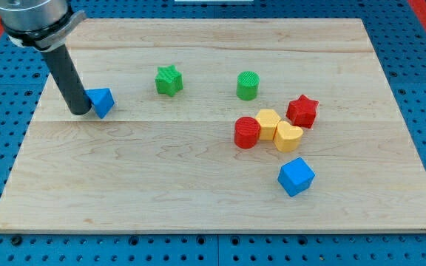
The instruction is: Place blue triangle horizontally towards green star
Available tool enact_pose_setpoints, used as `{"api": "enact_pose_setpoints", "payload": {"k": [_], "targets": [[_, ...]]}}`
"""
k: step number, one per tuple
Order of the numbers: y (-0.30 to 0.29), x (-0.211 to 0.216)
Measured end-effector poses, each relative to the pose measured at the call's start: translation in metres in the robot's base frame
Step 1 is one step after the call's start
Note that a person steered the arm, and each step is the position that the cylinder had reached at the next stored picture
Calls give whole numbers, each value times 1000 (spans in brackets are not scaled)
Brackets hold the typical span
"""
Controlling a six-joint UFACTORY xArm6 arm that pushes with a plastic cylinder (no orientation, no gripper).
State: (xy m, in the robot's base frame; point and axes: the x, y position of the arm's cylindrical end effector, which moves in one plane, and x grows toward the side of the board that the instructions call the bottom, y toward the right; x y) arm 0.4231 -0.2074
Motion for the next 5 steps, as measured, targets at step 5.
{"api": "enact_pose_setpoints", "payload": {"k": [5], "targets": [[25,-30]]}}
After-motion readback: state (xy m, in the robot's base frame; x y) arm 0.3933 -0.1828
